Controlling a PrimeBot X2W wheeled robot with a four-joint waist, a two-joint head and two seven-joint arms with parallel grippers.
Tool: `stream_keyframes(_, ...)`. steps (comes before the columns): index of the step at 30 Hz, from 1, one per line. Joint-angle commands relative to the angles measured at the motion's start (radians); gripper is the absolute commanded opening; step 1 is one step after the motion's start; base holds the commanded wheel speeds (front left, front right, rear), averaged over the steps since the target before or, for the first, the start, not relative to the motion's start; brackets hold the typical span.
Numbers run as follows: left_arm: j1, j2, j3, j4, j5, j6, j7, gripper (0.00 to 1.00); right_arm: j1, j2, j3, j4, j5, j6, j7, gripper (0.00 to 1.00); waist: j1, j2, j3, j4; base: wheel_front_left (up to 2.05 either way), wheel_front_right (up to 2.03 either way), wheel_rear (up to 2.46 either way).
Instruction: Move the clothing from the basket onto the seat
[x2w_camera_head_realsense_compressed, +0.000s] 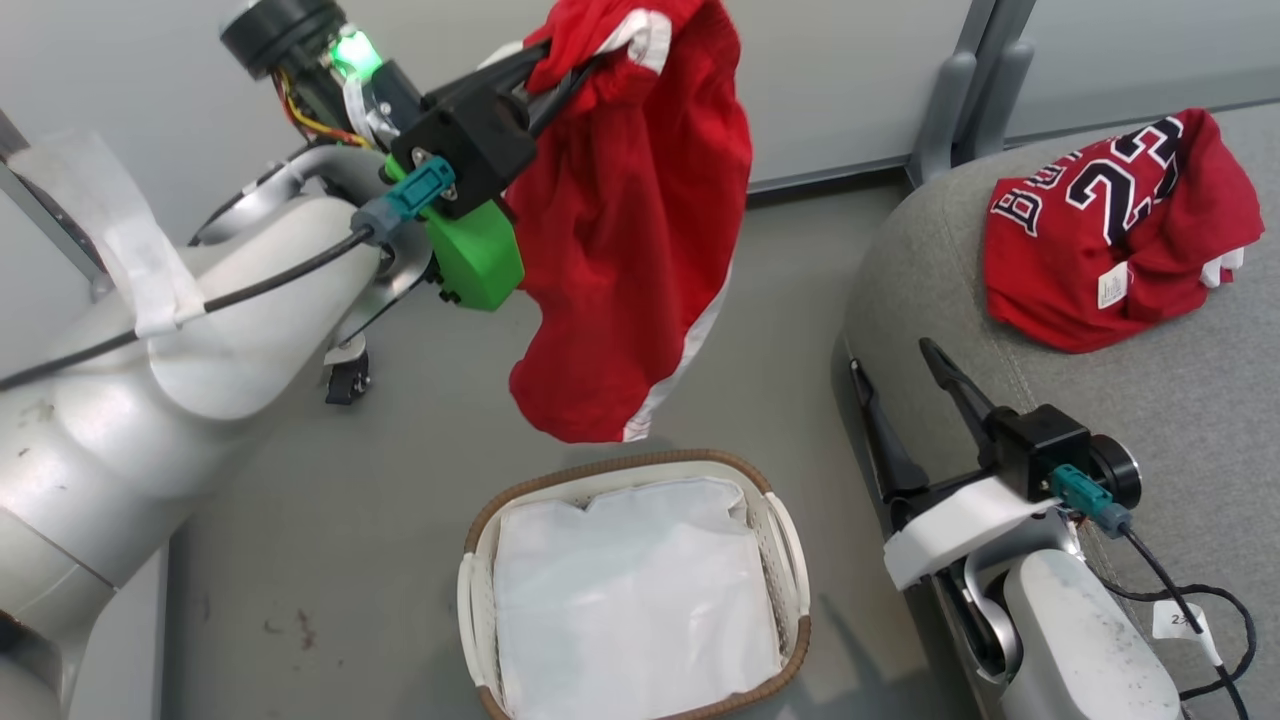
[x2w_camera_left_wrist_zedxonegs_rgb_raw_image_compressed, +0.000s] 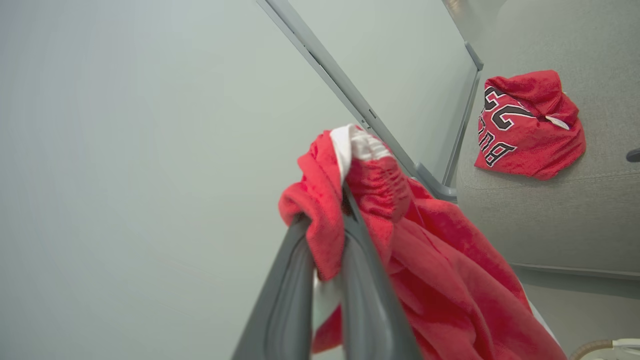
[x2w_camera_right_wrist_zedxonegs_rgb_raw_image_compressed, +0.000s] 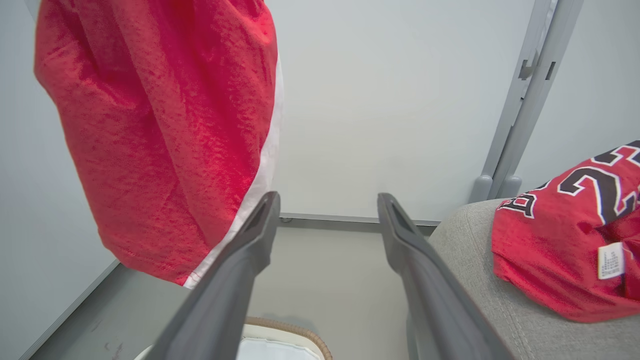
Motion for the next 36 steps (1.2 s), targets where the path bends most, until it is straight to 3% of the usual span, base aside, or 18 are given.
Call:
stream_keyframes(1, -0.023, 0.008, 0.003, -0.012, -0.001, -0.002, 0.000, 0.00, 0.000, -0.004, 0.009, 0.004, 0.001, -0.001, -0.002, 1.00, 0.0001, 0.0000, -0.027, 0.005, 0.00, 0.00, 0.00)
stream_keyframes(15, -0.074, -0.017, 0.018, -0.043, -0.017, -0.001, 0.000, 0.00, -0.077, -0.004, 0.153, 0.031, 0.010, -0.001, -0.002, 1.00, 0.0001, 0.0000, -0.081, 0.017, 0.00, 0.00, 0.00)
stream_keyframes(26, -0.101, -0.050, 0.009, -0.100, -0.014, -0.001, 0.000, 0.00, -0.200, -0.004, 0.114, 0.126, -0.034, -0.001, -0.002, 1.00, 0.0001, 0.0000, -0.093, 0.044, 0.00, 0.00, 0.00)
stream_keyframes(29, -0.101, -0.060, 0.008, -0.120, -0.017, -0.001, 0.000, 0.00, -0.228, -0.004, 0.117, 0.152, -0.014, -0.001, -0.002, 1.00, 0.0001, 0.0000, -0.093, 0.049, 0.00, 0.00, 0.00)
stream_keyframes(36, -0.103, -0.079, -0.002, -0.159, -0.017, -0.001, 0.000, 0.00, -0.300, -0.037, 0.228, 0.181, 0.078, -0.001, -0.002, 1.00, 0.0001, 0.0000, -0.095, 0.060, 0.00, 0.00, 0.00)
